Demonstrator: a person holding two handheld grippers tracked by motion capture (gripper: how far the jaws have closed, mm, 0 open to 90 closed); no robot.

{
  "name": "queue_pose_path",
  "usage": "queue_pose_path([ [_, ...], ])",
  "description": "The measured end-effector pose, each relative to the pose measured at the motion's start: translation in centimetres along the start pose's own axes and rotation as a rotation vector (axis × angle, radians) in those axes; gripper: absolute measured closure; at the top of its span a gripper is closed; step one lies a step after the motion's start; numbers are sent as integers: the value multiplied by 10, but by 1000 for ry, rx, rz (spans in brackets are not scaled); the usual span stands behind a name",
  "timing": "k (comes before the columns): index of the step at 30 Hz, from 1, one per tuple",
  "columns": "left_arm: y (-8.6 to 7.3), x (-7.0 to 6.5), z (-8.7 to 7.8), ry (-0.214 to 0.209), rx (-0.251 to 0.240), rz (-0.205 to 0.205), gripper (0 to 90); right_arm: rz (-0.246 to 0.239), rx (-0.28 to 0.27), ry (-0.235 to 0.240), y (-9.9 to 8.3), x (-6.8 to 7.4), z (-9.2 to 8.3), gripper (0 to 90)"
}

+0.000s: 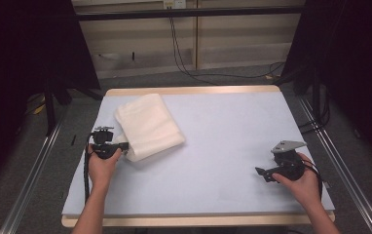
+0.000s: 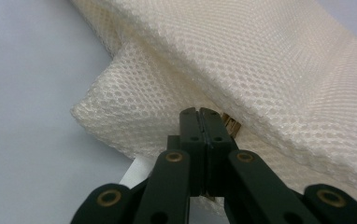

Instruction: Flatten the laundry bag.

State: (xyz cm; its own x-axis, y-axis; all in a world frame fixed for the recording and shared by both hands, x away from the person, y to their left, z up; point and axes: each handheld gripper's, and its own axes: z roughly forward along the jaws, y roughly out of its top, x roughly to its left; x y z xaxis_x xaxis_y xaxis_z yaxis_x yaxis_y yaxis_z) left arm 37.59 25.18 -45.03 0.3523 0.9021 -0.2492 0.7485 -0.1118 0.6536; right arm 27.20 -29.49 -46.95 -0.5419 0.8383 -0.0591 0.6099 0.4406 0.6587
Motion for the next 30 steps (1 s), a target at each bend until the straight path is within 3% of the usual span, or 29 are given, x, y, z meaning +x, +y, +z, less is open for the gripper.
queue_pose_path([
  [2,2,-1,-3,-7,5,-1,900,-6,-2,-1,0,-1,0,85],
  [5,11,-6,-11,-3,20,33,900,7,3,-2,0,0,0,85],
  [12,36,-24,-29,-8,-2,92,900,-7,1,4,0,1,1,85],
  [14,39,-27,-29,-15,-20,83,900,8,10,6,1,2,0,85],
  [18,48,-34,-32,-23,-26,112,900,-26,7,7,2,2,2,85],
  [20,52,-39,-33,-26,-32,117,900,-10,17,7,2,4,1,85],
  [24,59,-47,-32,-33,-39,140,900,-31,14,16,2,4,2,85],
  [30,67,-55,-30,-53,-39,159,900,-26,16,16,3,5,2,85],
])
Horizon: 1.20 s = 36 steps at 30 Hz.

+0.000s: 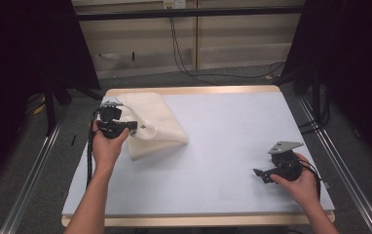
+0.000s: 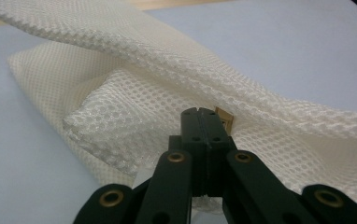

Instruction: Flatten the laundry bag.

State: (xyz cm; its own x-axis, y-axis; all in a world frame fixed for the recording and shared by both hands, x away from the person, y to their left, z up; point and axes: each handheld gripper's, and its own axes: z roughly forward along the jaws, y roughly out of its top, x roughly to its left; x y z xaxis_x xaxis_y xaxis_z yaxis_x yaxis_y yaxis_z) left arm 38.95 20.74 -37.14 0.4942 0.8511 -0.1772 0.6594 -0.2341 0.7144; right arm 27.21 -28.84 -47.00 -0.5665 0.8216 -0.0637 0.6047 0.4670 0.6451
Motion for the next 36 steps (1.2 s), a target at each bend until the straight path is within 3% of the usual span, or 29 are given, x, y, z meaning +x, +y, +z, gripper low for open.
queue_pose_path([
  [17,13,-32,26,-50,-10,35,900,-10,5,4,0,1,0,85],
  [36,19,-53,55,-88,-30,53,900,-27,5,7,0,2,1,85],
])
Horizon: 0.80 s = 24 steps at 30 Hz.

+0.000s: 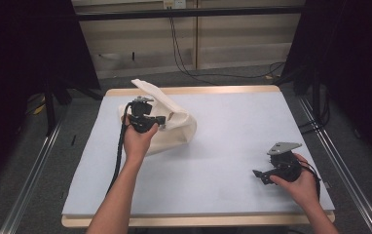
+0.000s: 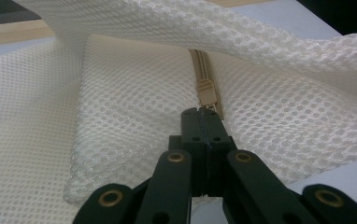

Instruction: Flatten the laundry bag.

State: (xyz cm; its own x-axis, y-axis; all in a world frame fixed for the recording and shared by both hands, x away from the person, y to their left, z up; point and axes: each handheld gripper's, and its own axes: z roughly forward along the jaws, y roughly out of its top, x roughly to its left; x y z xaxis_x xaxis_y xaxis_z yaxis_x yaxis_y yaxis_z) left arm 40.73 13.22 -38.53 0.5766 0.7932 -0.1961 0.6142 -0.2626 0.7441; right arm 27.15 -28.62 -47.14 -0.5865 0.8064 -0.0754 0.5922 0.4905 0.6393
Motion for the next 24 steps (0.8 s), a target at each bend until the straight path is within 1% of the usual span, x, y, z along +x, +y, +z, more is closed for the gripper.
queue_pose_path([
  [1,0,-1,1,-5,2,5,900,1,1,1,0,0,0,86],
  [3,0,-3,4,-10,1,1,900,-1,0,1,0,0,0,86],
  [4,0,-4,6,-15,7,9,899,-2,1,1,0,0,0,86],
  [5,0,-5,9,-16,2,-2,898,-3,2,2,0,0,0,86],
  [10,-2,-10,17,-31,23,16,893,4,9,7,0,0,0,86],
  [13,-2,-15,21,-34,18,12,887,1,8,6,-1,0,0,88],
  [15,-1,-17,24,-43,15,18,876,-3,6,7,-1,0,1,88],
  [16,-1,-18,25,-45,21,25,857,-6,6,6,-1,0,1,88],
  [17,-2,-20,27,-45,14,17,838,-2,7,3,-1,1,1,88],
  [18,-2,-21,27,-45,21,19,830,-3,7,4,-1,1,1,88],
  [19,-2,-21,28,-42,26,31,810,-5,7,4,-1,1,1,88],
  [20,-2,-23,30,-41,11,11,764,-4,7,6,-1,1,1,88],
  [21,-2,-22,30,-49,30,30,734,-8,7,9,-1,0,1,88],
  [22,-2,-23,30,-48,31,33,697,-4,7,9,-1,0,1,88],
  [23,-2,-25,31,-41,19,28,667,-4,5,9,-2,0,1,88],
  [24,-2,-25,31,-39,25,43,628,2,7,11,-2,0,1,89],
])
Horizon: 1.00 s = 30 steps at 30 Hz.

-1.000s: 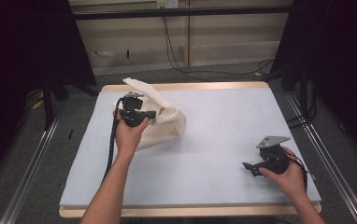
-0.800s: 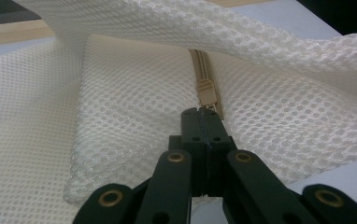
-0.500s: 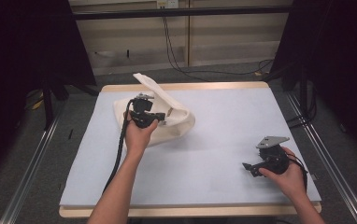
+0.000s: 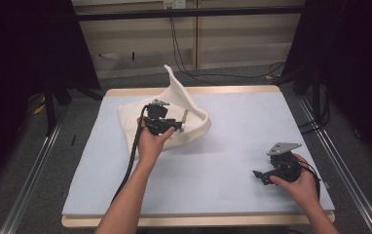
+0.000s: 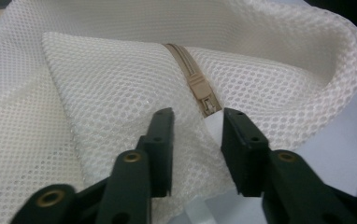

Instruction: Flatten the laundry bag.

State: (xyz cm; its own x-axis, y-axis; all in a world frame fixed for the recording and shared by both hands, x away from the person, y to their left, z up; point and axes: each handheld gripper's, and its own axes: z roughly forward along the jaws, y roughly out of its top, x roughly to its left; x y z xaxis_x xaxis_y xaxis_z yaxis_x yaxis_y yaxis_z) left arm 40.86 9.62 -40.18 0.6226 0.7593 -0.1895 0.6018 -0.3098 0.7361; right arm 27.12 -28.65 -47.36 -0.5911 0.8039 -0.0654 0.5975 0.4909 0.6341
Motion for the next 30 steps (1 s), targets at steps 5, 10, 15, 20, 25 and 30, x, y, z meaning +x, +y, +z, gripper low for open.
queue_pose_path([
  [5,0,0,-1,0,-15,7,456,-5,2,1,0,0,1,88],
  [10,0,1,-3,-20,-4,1,385,-3,9,-4,0,1,1,89],
  [15,-2,2,-7,-9,2,-1,306,-4,10,-2,0,1,1,89],
  [20,-4,8,-14,2,25,20,269,-7,14,-6,0,2,2,90],
  [25,-11,16,-21,35,47,-5,262,-11,18,-1,0,2,2,90],
  [30,-24,31,-26,84,59,-14,295,-10,15,-8,0,3,2,91],
])
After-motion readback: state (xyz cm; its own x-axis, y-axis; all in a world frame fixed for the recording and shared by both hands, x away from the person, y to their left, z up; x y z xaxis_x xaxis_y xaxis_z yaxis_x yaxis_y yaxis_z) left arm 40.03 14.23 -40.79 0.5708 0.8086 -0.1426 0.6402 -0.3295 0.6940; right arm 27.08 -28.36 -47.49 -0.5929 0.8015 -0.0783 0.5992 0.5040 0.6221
